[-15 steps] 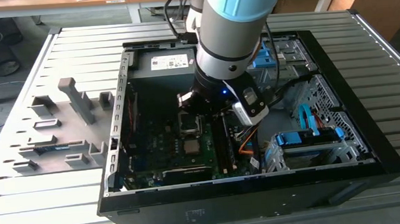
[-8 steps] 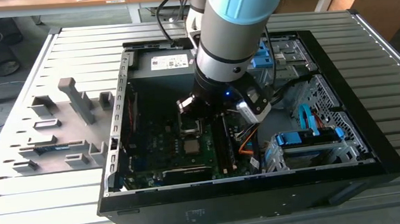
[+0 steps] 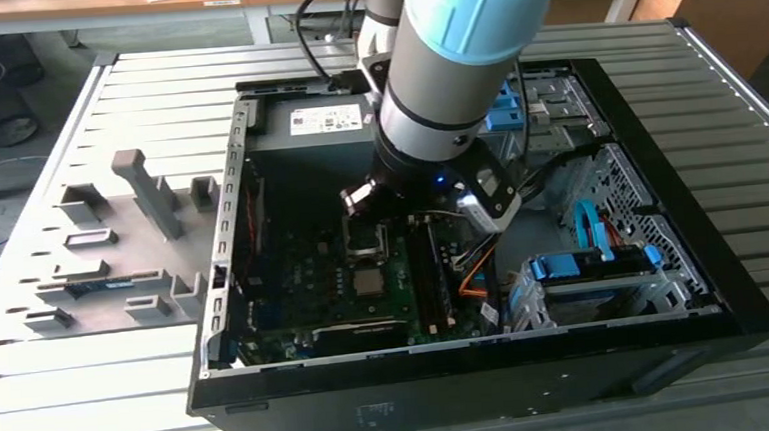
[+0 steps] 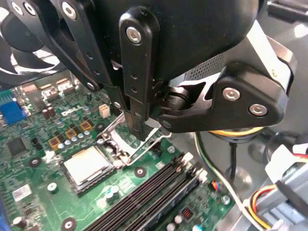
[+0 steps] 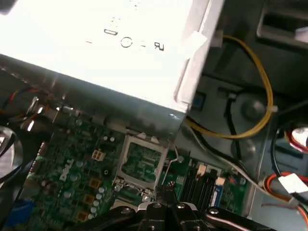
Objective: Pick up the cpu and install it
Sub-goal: 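Close the cpu cover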
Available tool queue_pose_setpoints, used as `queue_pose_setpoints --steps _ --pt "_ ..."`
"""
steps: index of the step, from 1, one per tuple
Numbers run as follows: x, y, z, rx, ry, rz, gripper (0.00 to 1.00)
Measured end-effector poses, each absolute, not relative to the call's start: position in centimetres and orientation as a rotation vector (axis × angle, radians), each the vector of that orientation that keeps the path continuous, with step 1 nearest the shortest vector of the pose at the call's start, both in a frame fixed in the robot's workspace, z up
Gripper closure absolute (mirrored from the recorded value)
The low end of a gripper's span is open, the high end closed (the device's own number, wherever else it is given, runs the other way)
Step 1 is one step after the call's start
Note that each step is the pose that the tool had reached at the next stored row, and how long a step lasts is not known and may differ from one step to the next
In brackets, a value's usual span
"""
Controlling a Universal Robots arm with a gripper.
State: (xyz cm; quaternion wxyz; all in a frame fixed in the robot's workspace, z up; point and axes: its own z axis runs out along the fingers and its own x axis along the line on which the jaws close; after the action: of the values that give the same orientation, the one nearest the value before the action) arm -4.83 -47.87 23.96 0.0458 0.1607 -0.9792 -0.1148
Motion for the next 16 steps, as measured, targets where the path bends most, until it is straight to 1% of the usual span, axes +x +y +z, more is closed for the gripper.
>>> queue_pose_setpoints --steps 16 --pt "-4.83 -47.88 23.65 0.874 -2.873 -0.34 0.9"
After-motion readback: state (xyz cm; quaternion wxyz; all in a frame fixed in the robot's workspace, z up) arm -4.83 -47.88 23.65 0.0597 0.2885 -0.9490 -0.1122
